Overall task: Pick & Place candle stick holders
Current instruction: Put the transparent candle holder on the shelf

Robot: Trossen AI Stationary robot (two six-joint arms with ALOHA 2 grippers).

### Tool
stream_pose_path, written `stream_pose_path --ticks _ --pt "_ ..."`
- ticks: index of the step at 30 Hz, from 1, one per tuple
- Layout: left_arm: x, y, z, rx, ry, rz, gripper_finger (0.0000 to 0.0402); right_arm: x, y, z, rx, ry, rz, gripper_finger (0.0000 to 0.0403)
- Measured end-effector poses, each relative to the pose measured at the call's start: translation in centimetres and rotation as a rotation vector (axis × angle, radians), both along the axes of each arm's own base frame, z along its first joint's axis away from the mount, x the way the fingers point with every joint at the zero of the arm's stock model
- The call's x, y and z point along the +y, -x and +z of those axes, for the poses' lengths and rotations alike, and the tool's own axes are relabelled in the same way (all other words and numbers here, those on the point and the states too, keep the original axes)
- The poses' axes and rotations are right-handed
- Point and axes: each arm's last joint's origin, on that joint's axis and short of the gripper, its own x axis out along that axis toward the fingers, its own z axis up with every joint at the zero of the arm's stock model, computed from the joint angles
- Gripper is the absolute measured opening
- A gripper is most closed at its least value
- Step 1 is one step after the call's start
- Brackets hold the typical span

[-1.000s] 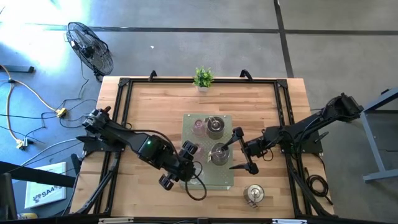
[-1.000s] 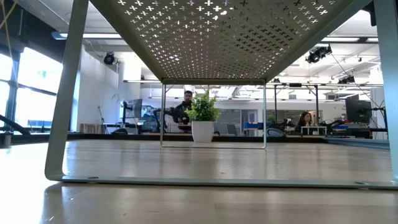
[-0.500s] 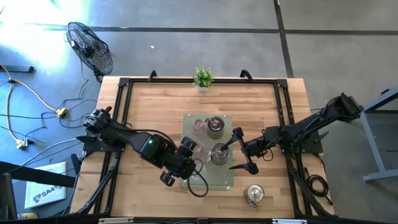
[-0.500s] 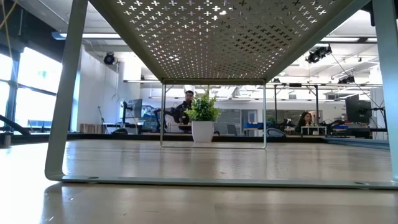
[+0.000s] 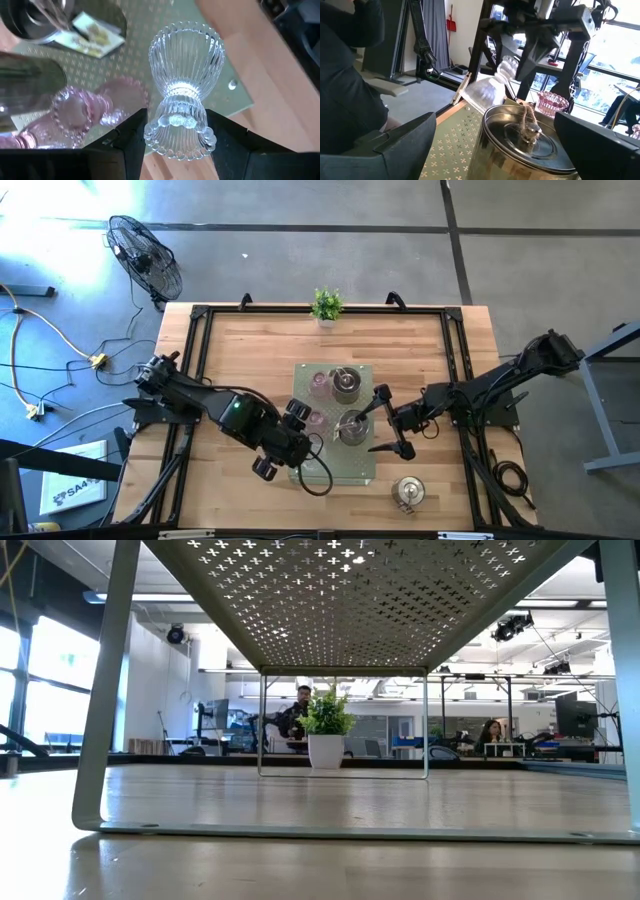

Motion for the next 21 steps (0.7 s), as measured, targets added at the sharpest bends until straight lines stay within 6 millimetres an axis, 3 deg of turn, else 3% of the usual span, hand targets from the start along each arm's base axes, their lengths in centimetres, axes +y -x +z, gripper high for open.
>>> stream_pose_path --ticks 21 --pt "1.0 -0.5 -1.2 0.115 0.021 0.077 0.0177 0.0 0.0 0.0 0.001 0.000 0.000 0.0400"
